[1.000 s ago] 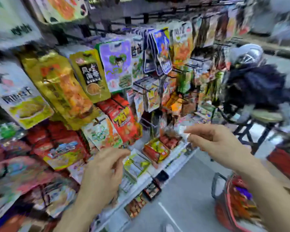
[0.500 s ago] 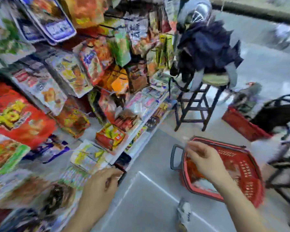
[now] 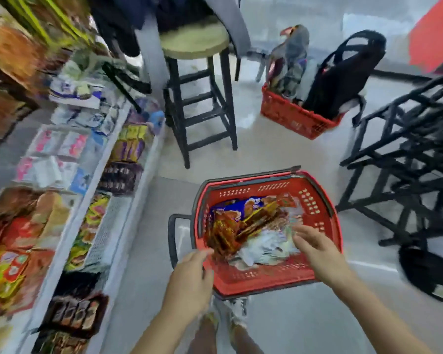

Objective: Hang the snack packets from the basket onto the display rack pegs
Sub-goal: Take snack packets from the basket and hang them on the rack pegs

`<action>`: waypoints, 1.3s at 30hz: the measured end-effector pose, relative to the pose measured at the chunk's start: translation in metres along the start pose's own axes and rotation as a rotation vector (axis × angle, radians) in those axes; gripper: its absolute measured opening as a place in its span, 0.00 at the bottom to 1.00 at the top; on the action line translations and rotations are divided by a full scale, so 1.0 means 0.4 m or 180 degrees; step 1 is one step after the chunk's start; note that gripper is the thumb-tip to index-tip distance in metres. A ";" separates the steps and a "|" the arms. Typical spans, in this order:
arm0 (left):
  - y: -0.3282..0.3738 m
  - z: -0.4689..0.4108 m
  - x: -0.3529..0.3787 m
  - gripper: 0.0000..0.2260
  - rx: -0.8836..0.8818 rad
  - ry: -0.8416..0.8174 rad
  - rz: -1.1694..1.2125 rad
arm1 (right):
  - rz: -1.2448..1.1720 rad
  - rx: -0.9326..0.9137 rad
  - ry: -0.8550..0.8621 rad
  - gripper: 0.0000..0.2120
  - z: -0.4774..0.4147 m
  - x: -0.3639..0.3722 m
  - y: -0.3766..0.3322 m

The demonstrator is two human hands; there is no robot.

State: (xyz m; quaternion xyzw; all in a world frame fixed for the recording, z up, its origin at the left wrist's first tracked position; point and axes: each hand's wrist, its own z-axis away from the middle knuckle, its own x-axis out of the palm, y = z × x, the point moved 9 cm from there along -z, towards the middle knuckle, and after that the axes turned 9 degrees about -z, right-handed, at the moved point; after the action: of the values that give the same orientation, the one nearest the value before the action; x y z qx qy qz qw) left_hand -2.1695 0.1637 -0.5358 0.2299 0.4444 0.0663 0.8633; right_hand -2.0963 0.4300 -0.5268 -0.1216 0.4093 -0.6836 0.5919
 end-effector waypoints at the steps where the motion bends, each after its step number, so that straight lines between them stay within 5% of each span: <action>1: 0.012 -0.061 0.044 0.17 0.0104 -0.0071 -0.0120 | -0.0046 0.0103 0.0028 0.15 -0.048 0.007 0.054; 8: 0.060 -0.500 0.351 0.19 0.0769 -0.0070 -0.1209 | 0.0269 0.0243 -0.0159 0.25 -0.405 0.077 0.330; 13: 0.041 -0.693 0.563 0.30 0.1218 -0.0524 -0.2556 | 0.2915 -0.0815 -0.0285 0.36 -0.676 0.152 0.376; 19: 0.020 -0.740 0.727 0.20 0.1777 -0.0928 -0.3434 | 0.4276 -0.0787 -0.0624 0.37 -0.867 0.205 0.492; 24: 0.058 -0.793 0.770 0.20 0.1771 -0.0808 -0.3315 | 0.3834 -0.0286 -0.0371 0.23 -0.910 0.165 0.591; 30: 0.099 -0.775 0.770 0.18 0.2038 -0.0652 -0.3495 | 0.3923 -0.0685 0.0046 0.12 -0.880 0.107 0.539; 39: 0.243 -0.621 0.627 0.08 0.2290 0.0081 -0.1574 | 0.2976 -0.0354 0.0733 0.06 -0.721 -0.123 0.455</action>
State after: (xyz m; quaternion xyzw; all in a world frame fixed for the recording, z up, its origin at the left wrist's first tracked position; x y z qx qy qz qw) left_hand -2.2095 0.4137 -0.8001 0.4019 0.4915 -0.2987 0.7125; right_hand -2.1415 0.6013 -0.8225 0.1203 0.5189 -0.3305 0.7791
